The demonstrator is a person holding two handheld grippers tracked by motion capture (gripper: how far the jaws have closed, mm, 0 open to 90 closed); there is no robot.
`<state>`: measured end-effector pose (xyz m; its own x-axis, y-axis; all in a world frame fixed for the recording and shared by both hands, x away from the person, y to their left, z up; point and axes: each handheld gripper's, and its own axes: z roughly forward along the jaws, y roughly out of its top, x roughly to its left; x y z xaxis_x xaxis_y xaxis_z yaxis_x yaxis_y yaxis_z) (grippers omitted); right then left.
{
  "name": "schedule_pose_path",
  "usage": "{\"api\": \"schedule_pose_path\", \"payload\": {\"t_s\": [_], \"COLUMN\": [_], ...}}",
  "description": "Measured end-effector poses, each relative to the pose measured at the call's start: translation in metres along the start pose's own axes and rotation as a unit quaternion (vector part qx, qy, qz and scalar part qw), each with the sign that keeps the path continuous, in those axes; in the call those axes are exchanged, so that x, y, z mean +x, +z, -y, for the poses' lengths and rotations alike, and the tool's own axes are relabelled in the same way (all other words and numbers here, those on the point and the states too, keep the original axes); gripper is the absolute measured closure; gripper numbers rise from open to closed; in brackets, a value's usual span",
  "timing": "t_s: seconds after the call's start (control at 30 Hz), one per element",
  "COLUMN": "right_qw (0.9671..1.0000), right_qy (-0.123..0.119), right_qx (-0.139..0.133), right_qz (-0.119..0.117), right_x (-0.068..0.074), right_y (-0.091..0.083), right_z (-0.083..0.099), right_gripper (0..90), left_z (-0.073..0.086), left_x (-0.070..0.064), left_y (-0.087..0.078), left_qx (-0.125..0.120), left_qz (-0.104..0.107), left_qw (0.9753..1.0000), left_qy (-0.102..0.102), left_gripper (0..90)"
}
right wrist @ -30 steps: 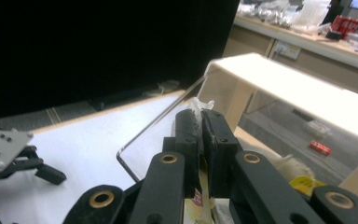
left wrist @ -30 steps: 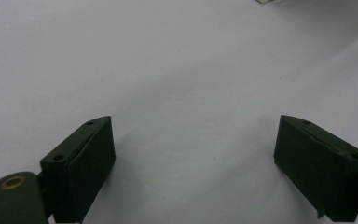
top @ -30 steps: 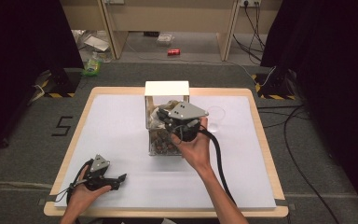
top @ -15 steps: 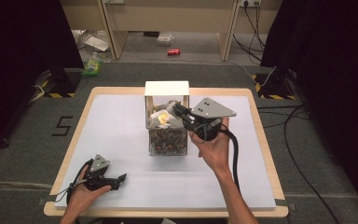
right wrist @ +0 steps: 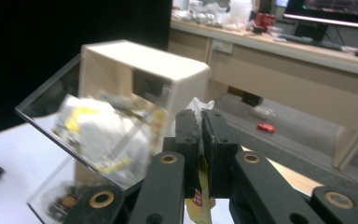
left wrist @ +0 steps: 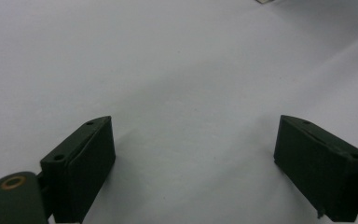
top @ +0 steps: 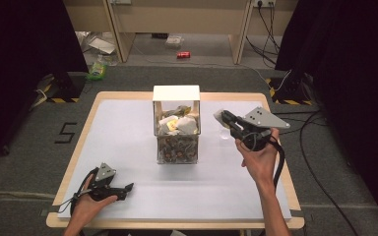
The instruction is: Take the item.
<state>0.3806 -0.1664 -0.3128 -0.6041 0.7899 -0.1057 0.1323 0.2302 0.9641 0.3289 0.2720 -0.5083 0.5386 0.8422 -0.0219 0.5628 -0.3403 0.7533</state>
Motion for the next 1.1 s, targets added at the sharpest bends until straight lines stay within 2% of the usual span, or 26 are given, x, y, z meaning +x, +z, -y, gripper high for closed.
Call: {"api": "schedule_pose_path", "payload": {"t_s": [0.17, 0.4, 1.1], "right_qw": [0.9998, 0.9993, 0.9951], "right_qy": [0.009, 0.017, 0.045], "right_qx": [0.01, 0.024, 0.059], "right_qz": [0.014, 0.025, 0.065], "right_x": [-0.013, -0.021, -0.059], "right_y": [0.003, 0.01, 0.06], "right_z": [0.01, 0.02, 0.057], "right_gripper": [85.9, 85.9, 85.6], "left_z": [0.0, 0.0, 0.0], "left_x": [0.0, 0.0, 0.0], "left_y": [0.0, 0.0, 0.0], "left_qx": [0.0, 0.0, 0.0], "left_qz": [0.0, 0.0, 0.0], "left_qw": [1.0, 1.0, 1.0], "left_qy": [0.0, 0.0, 0.0], "left_gripper": [11.3, 11.3, 11.3]}}
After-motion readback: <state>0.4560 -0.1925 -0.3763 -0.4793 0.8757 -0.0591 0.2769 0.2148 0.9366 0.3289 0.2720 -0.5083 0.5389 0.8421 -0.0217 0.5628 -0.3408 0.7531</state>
